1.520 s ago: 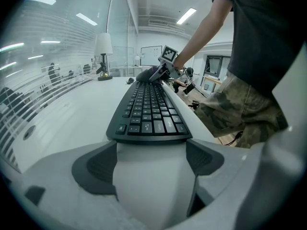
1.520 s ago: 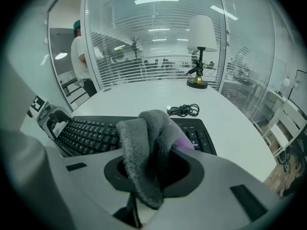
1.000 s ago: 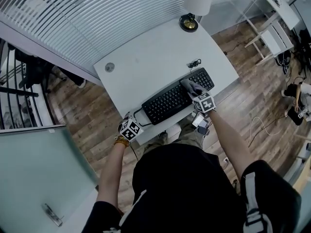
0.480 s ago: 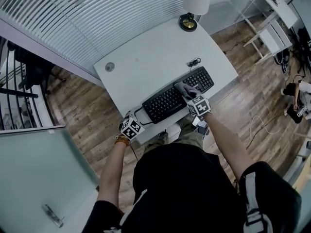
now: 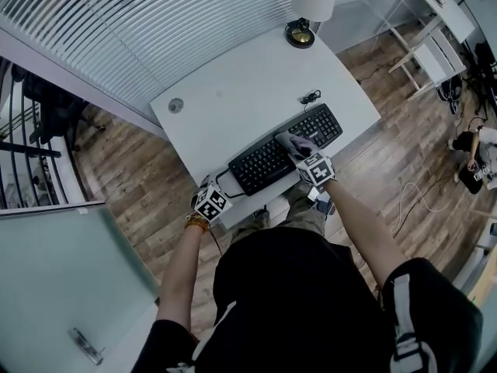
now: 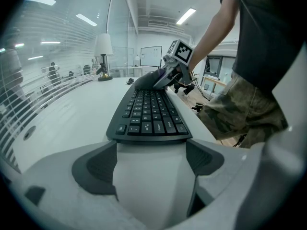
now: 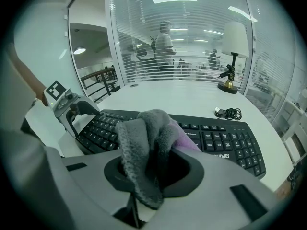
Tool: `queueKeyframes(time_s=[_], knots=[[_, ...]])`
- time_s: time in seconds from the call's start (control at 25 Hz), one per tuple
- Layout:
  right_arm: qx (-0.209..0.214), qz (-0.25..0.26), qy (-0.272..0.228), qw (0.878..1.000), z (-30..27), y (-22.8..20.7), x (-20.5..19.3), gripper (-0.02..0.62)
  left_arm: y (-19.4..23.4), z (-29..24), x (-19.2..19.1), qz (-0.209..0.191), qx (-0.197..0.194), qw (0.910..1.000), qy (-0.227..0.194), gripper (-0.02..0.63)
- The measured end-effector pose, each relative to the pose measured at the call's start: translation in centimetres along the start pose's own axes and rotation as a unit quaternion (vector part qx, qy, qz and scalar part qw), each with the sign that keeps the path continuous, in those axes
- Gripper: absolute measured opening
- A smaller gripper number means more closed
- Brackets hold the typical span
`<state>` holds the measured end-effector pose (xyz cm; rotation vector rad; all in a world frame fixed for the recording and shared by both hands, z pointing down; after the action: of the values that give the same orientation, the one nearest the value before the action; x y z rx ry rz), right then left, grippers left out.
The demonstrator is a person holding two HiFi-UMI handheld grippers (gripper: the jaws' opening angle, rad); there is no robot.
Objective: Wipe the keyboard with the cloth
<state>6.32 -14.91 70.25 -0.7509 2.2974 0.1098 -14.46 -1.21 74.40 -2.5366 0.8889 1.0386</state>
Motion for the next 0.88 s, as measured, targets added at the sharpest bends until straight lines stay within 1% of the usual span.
queueKeyframes(time_s=[0.12, 0.36, 0.88], knots=[[-0.002, -0.004, -0.002, 1.000, -0.1, 0.2, 0.1, 0.083, 0.1, 0.0, 0.1, 0.000, 0.000, 1.0000, 0.000, 0.443], [0.008, 0.004, -0.002, 1.000, -0.1, 1.0, 0.0, 0.083, -0.1, 0.0, 0.3, 0.000, 0.000, 1.0000, -0.001, 0.443], [0.052, 0.046, 0.006, 0.998, -1.1, 5.3, 0.5, 0.083, -0.2, -0.1, 0.1, 0.000, 0.001, 1.0000, 0.001, 0.443]])
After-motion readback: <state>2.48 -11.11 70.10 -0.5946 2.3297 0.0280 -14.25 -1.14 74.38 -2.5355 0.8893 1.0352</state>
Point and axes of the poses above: the fingertips, and each gripper's own axes: z backward along the fingers, y to its left, x out of its top, the point moved 4 cm from there along z, backward along the fingers, and after that the axes turned 5 degrees about x, right-handed, at the moved point
